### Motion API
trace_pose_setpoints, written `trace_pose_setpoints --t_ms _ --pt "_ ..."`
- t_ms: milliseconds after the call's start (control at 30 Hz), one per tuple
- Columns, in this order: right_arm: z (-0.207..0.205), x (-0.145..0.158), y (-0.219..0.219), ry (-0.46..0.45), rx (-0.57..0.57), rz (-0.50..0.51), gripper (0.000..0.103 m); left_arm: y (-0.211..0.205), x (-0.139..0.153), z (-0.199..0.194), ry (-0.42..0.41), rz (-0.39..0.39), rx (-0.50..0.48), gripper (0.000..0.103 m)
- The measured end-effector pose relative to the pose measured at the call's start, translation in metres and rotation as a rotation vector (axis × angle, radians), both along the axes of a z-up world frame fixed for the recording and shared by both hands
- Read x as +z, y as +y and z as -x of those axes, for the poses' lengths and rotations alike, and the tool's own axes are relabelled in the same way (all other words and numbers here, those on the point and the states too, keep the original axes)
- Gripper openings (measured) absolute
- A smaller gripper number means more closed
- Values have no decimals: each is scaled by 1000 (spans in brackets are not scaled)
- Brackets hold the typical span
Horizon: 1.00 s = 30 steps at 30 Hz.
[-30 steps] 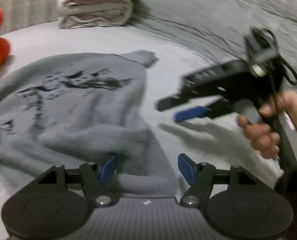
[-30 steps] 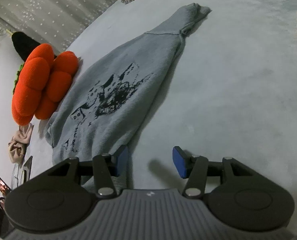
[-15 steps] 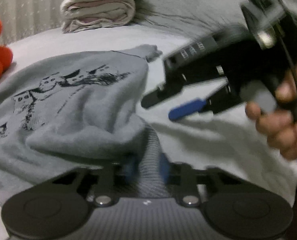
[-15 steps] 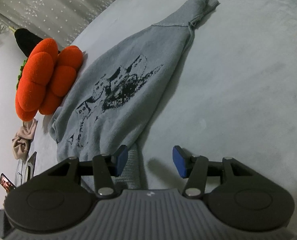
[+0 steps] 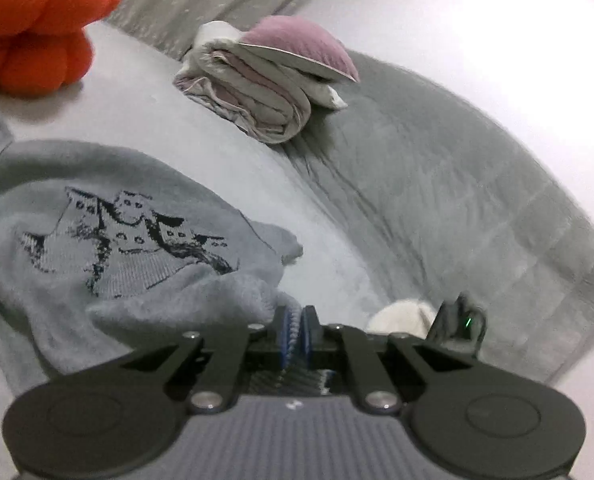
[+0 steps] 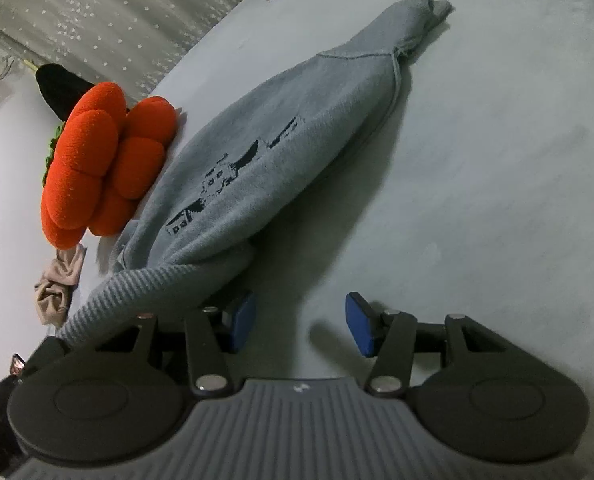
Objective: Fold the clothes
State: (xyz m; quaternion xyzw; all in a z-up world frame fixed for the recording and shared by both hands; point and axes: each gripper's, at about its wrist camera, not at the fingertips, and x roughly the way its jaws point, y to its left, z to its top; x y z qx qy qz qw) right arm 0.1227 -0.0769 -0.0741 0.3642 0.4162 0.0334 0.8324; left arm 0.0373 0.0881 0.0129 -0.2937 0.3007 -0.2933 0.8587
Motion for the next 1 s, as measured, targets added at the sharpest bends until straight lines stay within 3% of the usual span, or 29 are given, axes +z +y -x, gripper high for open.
trace_pose_setpoints --t_ms 167,533,733,767,933,1000 --pt "-1 -3 -2 -13 -23 -108 54 9 -5 -7 37 54 19 7" --pt "-2 -12 -7 -43 -83 -377 54 8 -7 -6 28 30 -1 7" --pt "-3 -11 -1 -42 -56 -386 53 9 -8 -5 34 29 -14 7" --pt "-3 -10 4 -41 -38 -382 50 10 -8 -4 35 30 -14 7" --pt "-2 -6 20 -64 54 -370 5 14 -9 -4 43 37 -14 7" --pt "3 3 24 -93 62 -313 3 15 -10 -5 48 35 -26 7"
